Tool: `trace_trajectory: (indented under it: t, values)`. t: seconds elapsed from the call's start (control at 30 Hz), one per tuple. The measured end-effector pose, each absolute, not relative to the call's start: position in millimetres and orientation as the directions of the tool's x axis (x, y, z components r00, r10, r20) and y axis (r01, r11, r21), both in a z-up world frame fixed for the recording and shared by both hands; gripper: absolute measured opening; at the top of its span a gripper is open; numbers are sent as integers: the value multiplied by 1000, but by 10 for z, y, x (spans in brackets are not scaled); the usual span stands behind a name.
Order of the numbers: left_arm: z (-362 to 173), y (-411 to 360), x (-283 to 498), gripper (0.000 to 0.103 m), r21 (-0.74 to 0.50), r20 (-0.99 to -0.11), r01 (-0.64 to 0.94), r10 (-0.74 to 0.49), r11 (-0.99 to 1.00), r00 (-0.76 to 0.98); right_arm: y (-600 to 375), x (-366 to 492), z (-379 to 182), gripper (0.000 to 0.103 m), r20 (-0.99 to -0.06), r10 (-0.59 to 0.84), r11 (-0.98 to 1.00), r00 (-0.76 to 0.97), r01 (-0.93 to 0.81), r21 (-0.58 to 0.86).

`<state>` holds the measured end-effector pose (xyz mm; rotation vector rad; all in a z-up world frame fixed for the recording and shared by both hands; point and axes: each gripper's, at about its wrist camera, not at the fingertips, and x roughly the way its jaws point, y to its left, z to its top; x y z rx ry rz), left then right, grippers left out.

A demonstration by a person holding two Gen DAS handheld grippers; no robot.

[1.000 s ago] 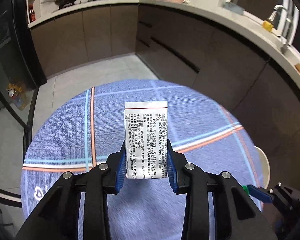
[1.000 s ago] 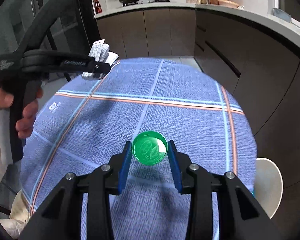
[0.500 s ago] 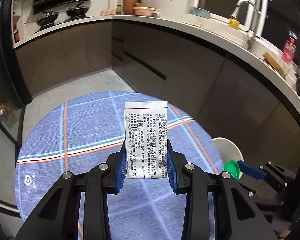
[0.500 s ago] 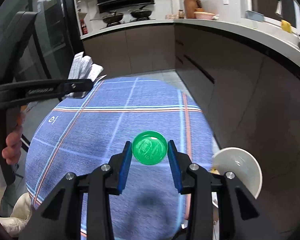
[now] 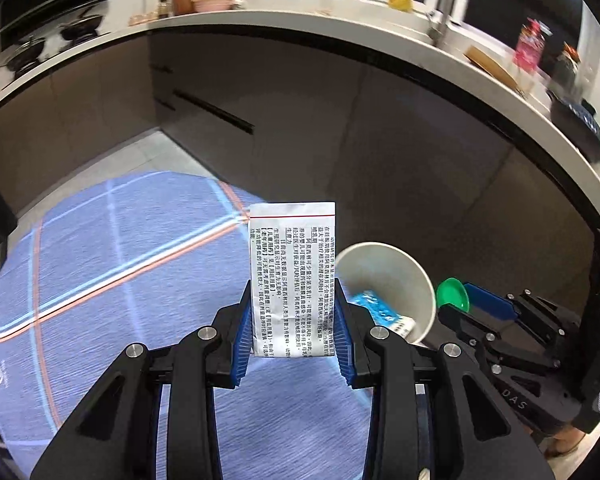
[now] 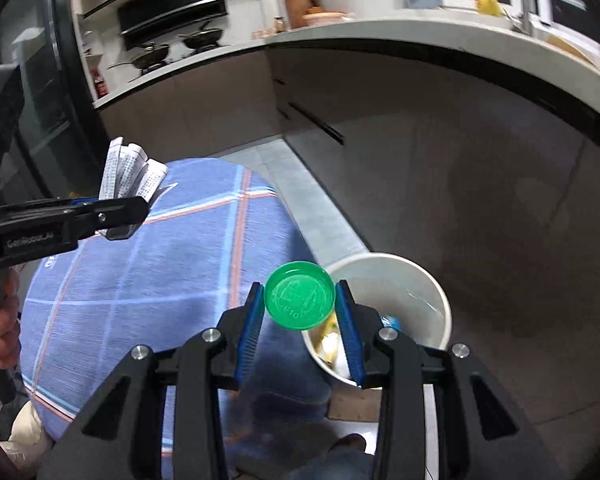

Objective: Collect trash
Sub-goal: 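Carry the green cap and paper slip over the white bin and release both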

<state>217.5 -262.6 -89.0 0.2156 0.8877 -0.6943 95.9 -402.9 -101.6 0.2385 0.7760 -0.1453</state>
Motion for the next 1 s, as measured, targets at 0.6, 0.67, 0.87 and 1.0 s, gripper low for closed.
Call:
trace_trajectory:
  t: [0.6,0.67,0.87,1.0]
  values:
    - [-1576,-3850,2232,33,-58,-856,726,-408,685,316,-4758,914,-1993,37,-803,-22,923,596,321,213]
    - [-1636,-3912,2265,33,-54,-863,730,-399,682,310,-4793,939,-2081,37,-808,-12,921,589,322,220]
    - [-1784,-4050,2310,33,-41,-877,730,-375,682,301,-4856,1047,-2261,37,-822,-2,923,570,318,218]
    - [-1859,-4099,2343,33,-33,-883,731,-363,682,299,-4882,1129,-2334,38,-833,-3,927,553,314,206]
